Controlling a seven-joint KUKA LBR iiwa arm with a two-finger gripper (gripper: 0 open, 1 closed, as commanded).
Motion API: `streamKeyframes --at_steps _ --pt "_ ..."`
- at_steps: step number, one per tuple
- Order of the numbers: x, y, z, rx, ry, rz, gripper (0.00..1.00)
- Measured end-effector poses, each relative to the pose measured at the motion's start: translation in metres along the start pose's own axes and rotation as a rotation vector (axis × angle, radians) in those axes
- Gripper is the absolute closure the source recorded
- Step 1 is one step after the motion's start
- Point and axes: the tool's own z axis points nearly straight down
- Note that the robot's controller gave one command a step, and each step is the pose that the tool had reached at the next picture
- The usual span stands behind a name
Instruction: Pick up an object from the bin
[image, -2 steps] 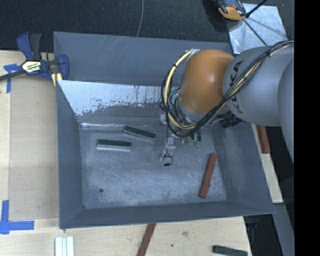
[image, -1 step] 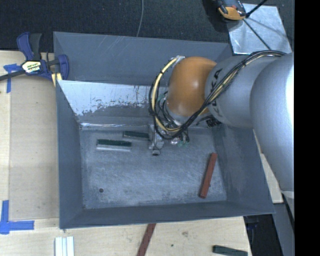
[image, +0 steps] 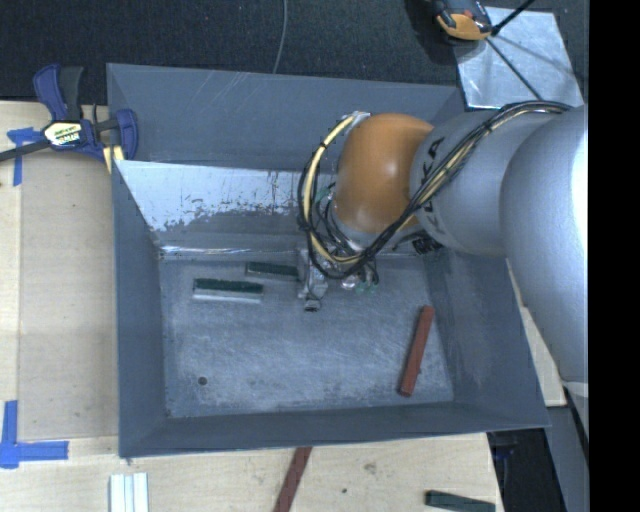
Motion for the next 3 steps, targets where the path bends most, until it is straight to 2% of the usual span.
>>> streamKeyframes --at_steps 1,2,3 --pt "0.008 0.003 -0.052 0.002 0.020 -0.042 1.00" --pt "0.004 0.060 0.007 -0.004 0.018 -0.509 0.00" --pt "0.003 0.060 0.004 -0.004 0.014 -0.506 0.00"
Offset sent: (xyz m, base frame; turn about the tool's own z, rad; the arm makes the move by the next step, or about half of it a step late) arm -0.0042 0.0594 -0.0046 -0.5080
